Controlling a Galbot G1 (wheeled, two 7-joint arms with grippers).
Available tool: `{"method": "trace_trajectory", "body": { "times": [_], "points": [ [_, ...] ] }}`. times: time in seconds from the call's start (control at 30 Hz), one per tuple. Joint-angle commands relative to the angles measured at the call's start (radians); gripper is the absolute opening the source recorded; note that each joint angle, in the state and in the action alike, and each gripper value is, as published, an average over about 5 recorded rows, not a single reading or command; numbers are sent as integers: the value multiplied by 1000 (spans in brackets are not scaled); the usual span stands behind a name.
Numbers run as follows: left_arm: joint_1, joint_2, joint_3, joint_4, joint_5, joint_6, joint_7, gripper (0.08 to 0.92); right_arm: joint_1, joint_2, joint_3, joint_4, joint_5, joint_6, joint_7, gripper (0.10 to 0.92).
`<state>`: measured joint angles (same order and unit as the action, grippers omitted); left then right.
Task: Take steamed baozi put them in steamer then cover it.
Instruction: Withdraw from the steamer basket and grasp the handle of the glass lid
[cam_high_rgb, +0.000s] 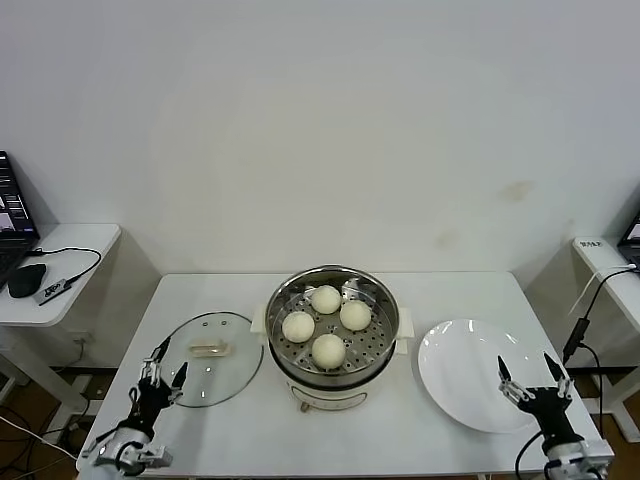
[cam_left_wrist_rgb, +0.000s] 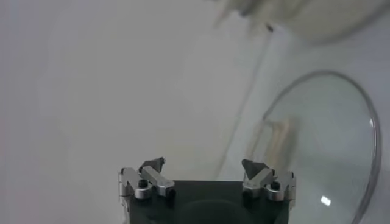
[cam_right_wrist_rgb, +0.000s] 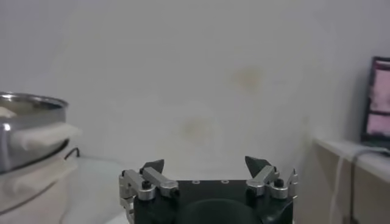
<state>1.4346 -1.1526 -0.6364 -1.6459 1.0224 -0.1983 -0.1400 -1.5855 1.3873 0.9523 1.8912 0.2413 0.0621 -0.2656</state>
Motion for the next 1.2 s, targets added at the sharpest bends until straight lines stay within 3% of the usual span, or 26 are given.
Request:
{"method": "trace_trajectory", "body": {
  "times": [0.03,0.3,1.07,1.2],
  "points": [
    [-197,41,93,150,209,-31,18,823,-38,106,48,1,-44,19,-5,823],
    [-286,40,154,236,203,-21,32,823,-50,128,57,3,-56,28,-9,823],
    [-385,26,192,349,191,6,48,823,-53,145,38,-11,-73,43,-15,823],
    [-379,26,196,348,188,11,56,764,-51,146,34,-15,-73,44,-15,823]
  ]
}}
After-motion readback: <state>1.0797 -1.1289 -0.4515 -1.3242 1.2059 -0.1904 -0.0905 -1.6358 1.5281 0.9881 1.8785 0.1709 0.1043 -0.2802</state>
